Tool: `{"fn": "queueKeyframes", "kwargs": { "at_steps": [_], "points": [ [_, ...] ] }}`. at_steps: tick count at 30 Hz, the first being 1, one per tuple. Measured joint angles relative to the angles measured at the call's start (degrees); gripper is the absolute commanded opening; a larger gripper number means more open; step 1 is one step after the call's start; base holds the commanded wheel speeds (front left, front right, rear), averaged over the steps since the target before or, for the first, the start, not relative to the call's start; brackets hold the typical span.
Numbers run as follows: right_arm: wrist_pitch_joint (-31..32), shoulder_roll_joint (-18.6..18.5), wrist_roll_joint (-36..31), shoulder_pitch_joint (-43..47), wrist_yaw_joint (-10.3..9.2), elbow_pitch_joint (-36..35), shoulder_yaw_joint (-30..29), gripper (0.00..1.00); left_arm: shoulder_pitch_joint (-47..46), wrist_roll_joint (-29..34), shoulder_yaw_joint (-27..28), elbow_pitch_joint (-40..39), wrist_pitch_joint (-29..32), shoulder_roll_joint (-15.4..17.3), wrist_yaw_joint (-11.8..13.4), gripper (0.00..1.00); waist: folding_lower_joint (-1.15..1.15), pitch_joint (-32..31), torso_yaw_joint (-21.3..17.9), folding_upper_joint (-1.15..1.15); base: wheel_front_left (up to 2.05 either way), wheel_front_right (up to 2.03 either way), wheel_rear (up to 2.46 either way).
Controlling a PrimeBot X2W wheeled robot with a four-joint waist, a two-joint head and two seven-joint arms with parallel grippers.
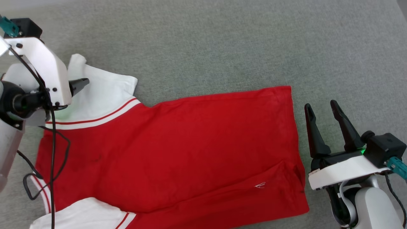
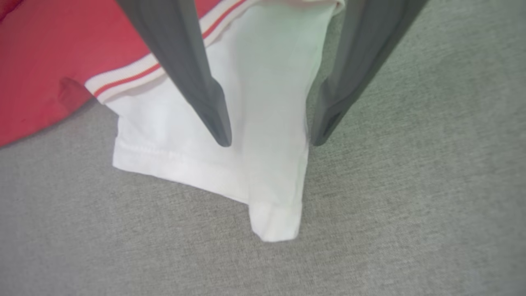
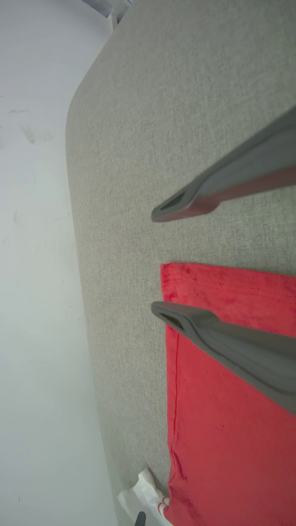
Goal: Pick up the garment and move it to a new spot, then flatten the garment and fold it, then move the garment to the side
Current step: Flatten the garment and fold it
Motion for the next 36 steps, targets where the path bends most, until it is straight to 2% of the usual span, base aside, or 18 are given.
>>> {"fn": "queueKeyframes", "kwargs": {
  "at_steps": [5, 8, 9, 11, 18, 21, 30, 36],
  "points": [
    [-0.56, 0.14, 1.3, -0.96, 0.0, 1.83, 0.29, 1.0, -2.35, -0.09, -1.51, 1.05, 6.23, 0.78, 0.78, 1.0, 0.0, 2.35, -1.44, 0.0, 0.0, 0.0, 0.0],
    [-0.79, 0.19, 2.24, -1.21, 0.0, 2.78, 0.53, 1.0, -3.56, 0.68, -2.71, 1.49, 8.01, 1.24, 1.02, 1.0, -0.01, 3.28, -2.07, 0.0, 0.0, 0.0, 0.0],
    [-0.83, 0.21, 2.6, -1.34, 0.0, 3.09, 0.53, 1.0, -3.69, 0.44, -2.83, 1.72, 8.81, 1.02, 1.31, 0.7, -0.01, 3.55, -2.21, 0.0, 0.0, 0.0, 0.0],
    [-0.85, 0.21, 3.27, -1.94, 0.0, 3.55, 0.47, 1.0, -4.29, 0.53, -3.22, 2.08, 9.73, 0.9, 1.47, 0.0, -0.02, 4.02, -2.39, 0.0, 0.0, 0.0, 0.0],
    [1.19, 0.15, 5.69, -3.73, 0.0, 5.0, 0.25, 1.0, -4.96, 0.62, -3.49, 3.86, 9.01, -0.33, 1.23, 0.0, -0.03, 4.41, -2.59, 0.0, 0.0, 0.0, 0.0],
    [5.04, -1.78, 8.26, -4.92, 0.0, 6.16, 0.6, 1.0, -4.83, 1.0, -3.74, 4.69, 7.03, -0.88, 0.62, 0.0, -0.02, 3.63, -2.21, 0.0, 0.0, 0.0, 0.0],
    [25.92, -12.6, 16.27, -12.38, 0.0, 10.46, 4.45, 1.0, -4.63, 2.02, -4.68, 3.31, 1.32, -4.38, -1.88, 0.0, -0.01, 0.96, 1.68, 0.0, 0.0, 0.0, 0.0],
    [37.47, -17.27, 19.69, -18.42, 0.0, 11.43, 8.9, 1.0, -5.78, 3.57, -5.28, 0.07, -1.55, -5.97, -2.76, 0.0, -0.01, 0.67, 5.61, 0.0, 0.0, 0.0, 0.0]
  ]
}}
